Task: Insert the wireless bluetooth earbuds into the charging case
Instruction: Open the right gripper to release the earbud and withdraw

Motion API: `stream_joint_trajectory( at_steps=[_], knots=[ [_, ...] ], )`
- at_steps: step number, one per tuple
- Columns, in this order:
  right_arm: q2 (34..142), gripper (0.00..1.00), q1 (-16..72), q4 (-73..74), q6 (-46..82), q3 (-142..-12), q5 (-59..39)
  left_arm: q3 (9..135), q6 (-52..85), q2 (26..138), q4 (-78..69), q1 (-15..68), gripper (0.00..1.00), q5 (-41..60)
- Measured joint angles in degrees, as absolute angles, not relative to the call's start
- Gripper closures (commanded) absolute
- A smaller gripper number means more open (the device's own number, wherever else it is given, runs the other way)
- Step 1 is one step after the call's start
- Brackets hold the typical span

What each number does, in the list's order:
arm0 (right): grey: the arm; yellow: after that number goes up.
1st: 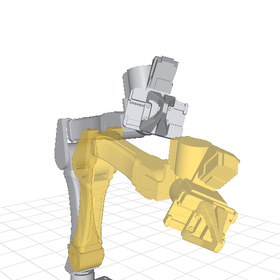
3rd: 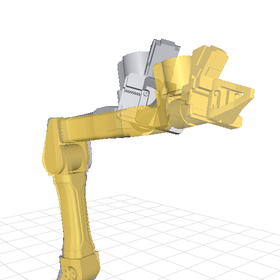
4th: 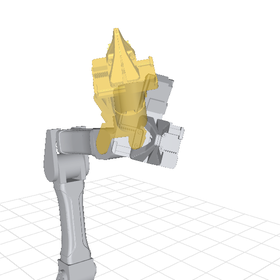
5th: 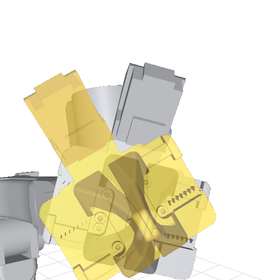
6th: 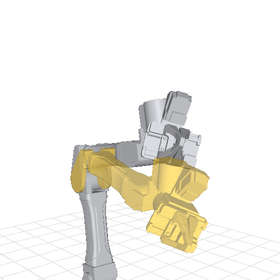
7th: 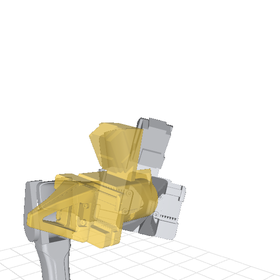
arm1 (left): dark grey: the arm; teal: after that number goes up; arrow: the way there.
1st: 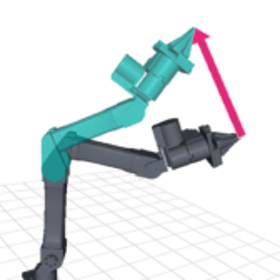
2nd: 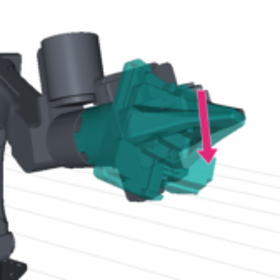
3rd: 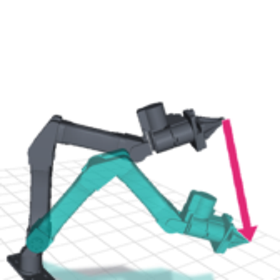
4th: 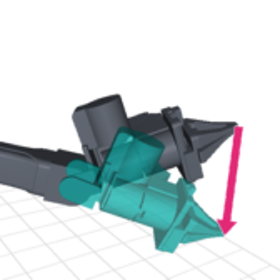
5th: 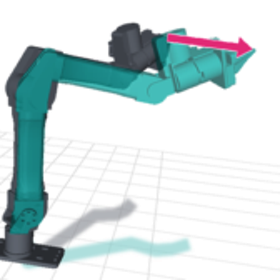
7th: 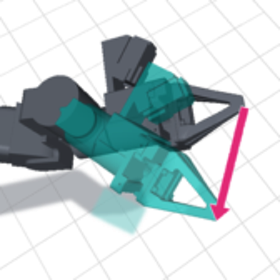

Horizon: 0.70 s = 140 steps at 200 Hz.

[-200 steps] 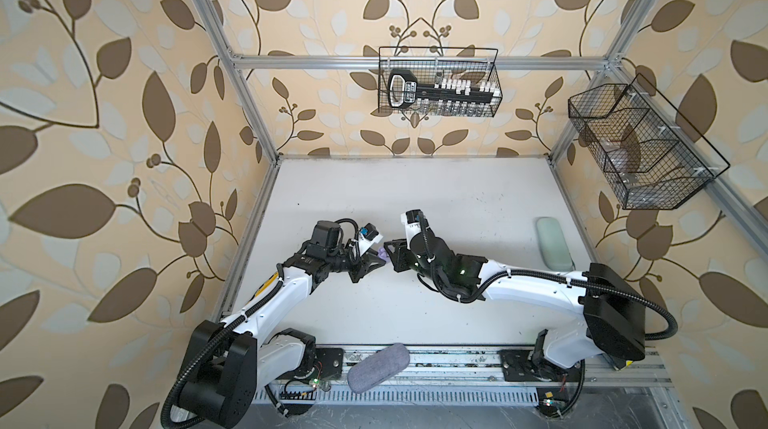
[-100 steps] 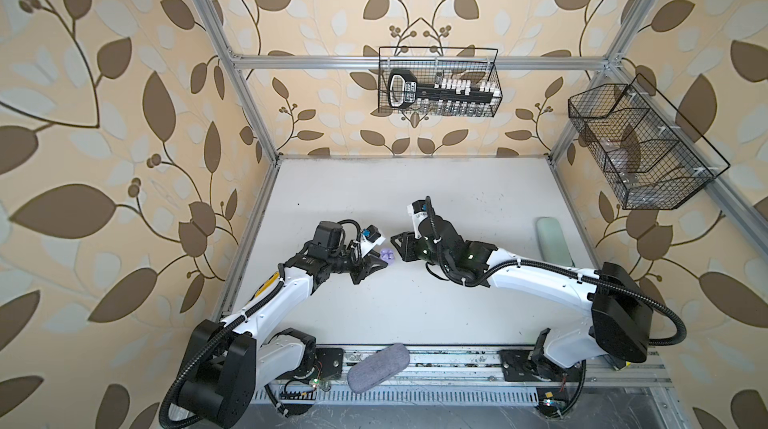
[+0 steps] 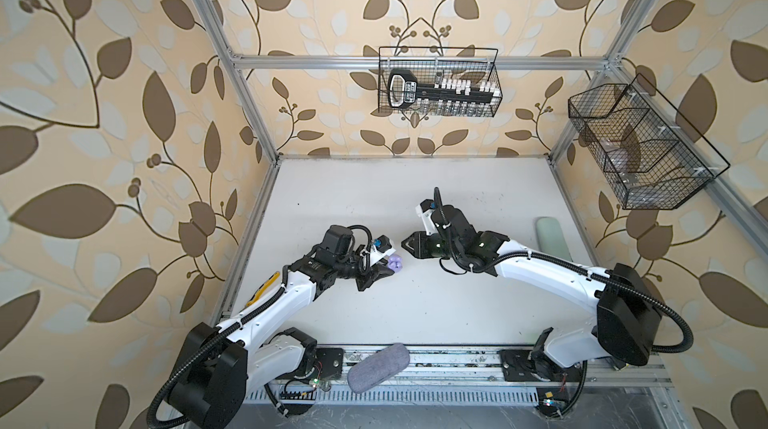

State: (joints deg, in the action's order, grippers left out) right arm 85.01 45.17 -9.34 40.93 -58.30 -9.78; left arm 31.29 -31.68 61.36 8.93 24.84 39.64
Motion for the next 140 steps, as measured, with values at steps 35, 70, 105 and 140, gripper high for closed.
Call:
stream_joint_trajectory(
  at_steps=[35,70,105,140],
  knots=[
    [85.03,0.70,42.54,-11.35,40.21,-58.30,-14.96,30.52,-33.63,60.05,9.52,28.88,0.90,36.64],
    [86.39,0.70,41.06,-11.84,39.99,-59.05,-19.99,29.76,-35.44,59.57,9.74,33.10,0.90,33.32],
    [90.21,0.70,41.12,-11.77,40.05,-60.23,-24.21,29.56,-36.36,59.35,10.15,35.00,0.90,30.87],
    [93.97,0.70,42.11,-11.31,40.56,-60.25,-26.74,29.34,-37.17,59.24,10.17,35.70,0.90,29.47]
  ],
)
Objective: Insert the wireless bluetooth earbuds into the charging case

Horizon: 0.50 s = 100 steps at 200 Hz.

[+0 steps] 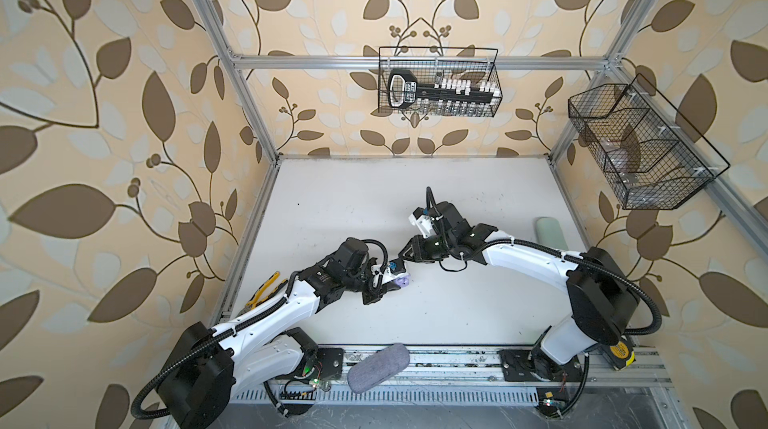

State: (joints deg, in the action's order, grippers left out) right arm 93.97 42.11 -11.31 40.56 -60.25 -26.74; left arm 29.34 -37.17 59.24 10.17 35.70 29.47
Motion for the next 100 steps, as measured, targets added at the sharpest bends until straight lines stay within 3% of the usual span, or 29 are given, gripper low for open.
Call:
stream_joint_trajectory(
  at_steps=[100],
  knots=[
    [97.17,0.71,45.52,-9.15,41.45,-60.36,-28.53,28.82,-37.36,59.24,10.81,36.42,0.90,27.99]
  ],
)
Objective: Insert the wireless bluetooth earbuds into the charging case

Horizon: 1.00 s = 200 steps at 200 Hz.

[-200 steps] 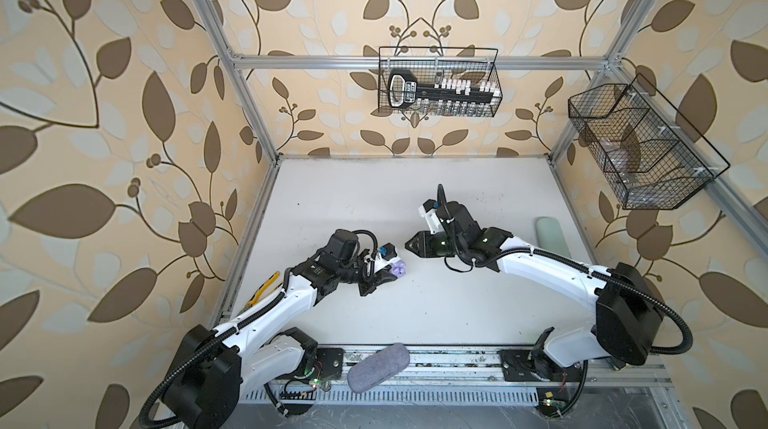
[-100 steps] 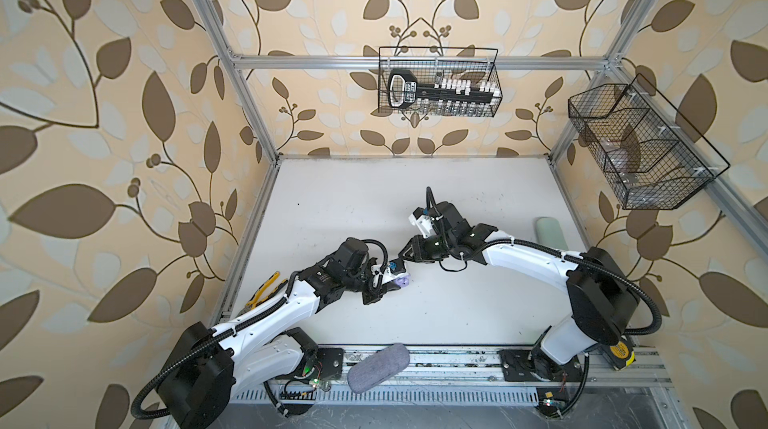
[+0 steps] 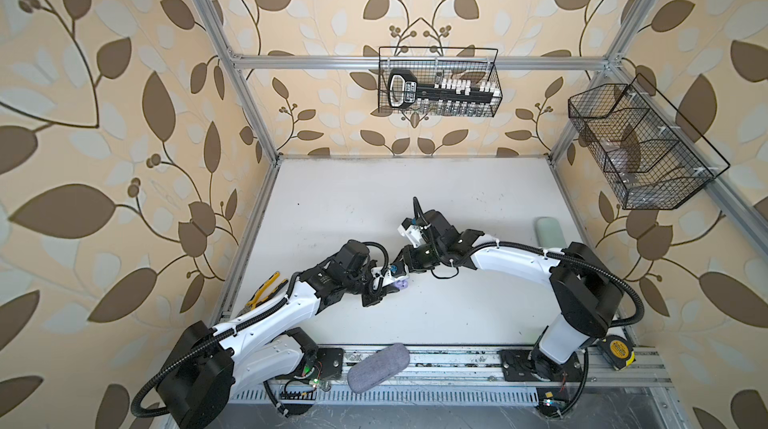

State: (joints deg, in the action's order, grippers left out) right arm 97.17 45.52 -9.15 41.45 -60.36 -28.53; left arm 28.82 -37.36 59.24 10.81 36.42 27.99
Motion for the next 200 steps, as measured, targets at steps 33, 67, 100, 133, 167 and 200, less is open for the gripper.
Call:
stream_joint_trajectory(
  at_steps=[33,67,100,133,167,200],
  knots=[
    [97.17,0.71,45.91,-7.73,42.17,-60.31,-28.60,28.82,-37.34,59.24,10.81,36.42,0.91,27.94],
    [97.17,0.71,46.09,-5.98,42.65,-59.44,-28.84,28.82,-37.32,59.24,10.79,36.42,0.91,27.86],
    [97.17,0.71,46.17,-5.04,43.09,-58.65,-28.97,28.82,-37.30,59.24,10.90,36.42,0.91,27.81],
    [97.17,0.71,46.28,-4.23,43.40,-58.11,-28.99,28.82,-37.17,59.24,11.03,36.42,0.91,27.81],
    [97.08,0.71,46.30,-2.61,43.72,-56.80,-28.97,28.82,-36.97,59.35,11.60,36.45,0.90,27.81],
    [95.74,0.71,46.28,-1.87,43.94,-54.98,-28.97,28.82,-36.71,59.40,12.08,36.45,0.90,27.49]
  ],
)
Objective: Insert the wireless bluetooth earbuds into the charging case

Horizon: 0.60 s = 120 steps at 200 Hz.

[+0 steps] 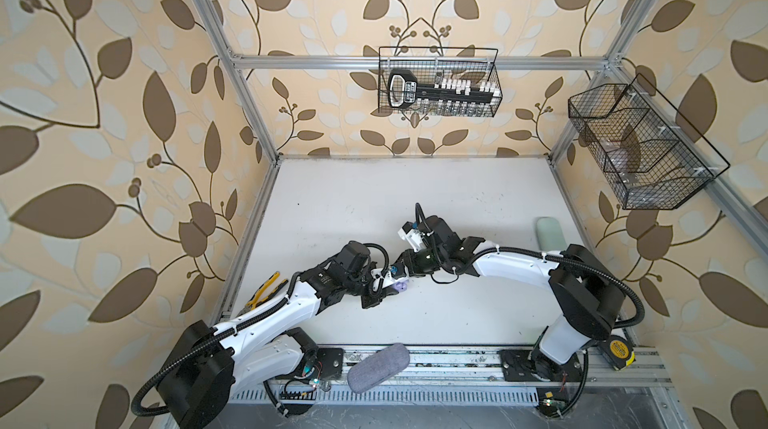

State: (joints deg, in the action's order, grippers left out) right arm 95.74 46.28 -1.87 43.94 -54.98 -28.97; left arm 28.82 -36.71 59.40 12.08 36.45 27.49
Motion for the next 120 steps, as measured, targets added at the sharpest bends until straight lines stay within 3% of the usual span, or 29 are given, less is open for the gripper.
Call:
stream_joint_trajectory(
  at_steps=[120],
  knots=[
    [92.84,0.71,46.96,-1.69,44.47,-52.71,-27.44,28.82,-35.11,59.42,10.76,36.45,0.91,26.28]
  ],
)
